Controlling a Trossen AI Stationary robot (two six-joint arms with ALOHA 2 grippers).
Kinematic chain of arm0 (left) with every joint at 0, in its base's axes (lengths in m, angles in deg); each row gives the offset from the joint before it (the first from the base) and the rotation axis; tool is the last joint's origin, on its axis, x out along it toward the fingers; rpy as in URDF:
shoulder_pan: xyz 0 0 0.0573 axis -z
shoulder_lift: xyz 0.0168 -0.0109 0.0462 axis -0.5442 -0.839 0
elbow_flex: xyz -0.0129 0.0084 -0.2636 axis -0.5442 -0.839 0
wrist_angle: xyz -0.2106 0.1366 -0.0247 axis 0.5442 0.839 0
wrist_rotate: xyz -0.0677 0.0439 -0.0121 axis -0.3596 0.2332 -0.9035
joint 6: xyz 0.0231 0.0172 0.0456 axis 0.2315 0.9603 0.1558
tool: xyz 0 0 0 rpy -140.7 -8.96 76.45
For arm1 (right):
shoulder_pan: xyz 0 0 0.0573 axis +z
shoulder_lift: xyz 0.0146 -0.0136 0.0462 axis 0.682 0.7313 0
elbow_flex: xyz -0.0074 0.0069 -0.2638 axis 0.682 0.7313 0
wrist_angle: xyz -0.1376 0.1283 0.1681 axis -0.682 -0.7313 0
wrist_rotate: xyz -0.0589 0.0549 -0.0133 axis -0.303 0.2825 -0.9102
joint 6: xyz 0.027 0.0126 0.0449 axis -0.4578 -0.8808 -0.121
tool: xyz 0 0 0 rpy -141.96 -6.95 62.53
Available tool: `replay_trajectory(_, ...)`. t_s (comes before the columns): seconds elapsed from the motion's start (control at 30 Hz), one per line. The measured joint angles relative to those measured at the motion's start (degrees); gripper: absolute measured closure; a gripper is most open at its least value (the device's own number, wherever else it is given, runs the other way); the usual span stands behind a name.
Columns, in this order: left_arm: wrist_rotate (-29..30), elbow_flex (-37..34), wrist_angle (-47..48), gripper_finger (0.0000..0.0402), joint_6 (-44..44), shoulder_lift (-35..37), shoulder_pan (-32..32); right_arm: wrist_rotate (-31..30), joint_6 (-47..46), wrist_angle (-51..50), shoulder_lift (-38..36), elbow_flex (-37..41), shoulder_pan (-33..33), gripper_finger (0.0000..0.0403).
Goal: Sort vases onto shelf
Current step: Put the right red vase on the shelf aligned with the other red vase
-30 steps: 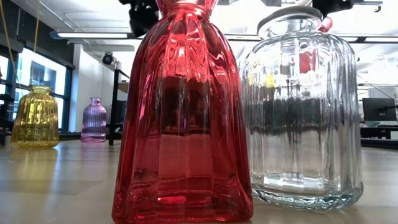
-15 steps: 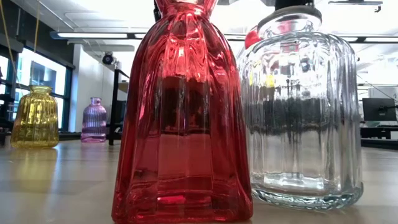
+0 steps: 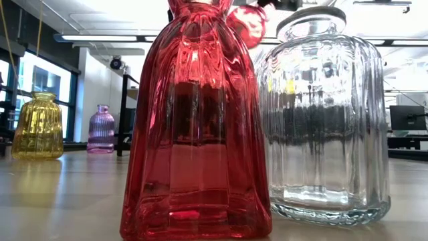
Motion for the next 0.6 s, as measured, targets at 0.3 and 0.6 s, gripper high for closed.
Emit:
replay_trajectory(0.3, -0.04, 0.00, 0.20, 0.0202, 0.04, 0.00, 0.01, 0.37, 7.10, -3.12, 8.72, -12.91, 1.35, 0.0403)
replay_trajectory(0.6, -1.07, 0.00, 0.02, 0.0202, 0.07, -0.02, 0.01, 0.62, 10.31, -3.78, 13.03, -17.49, 1.31, 0.0403)
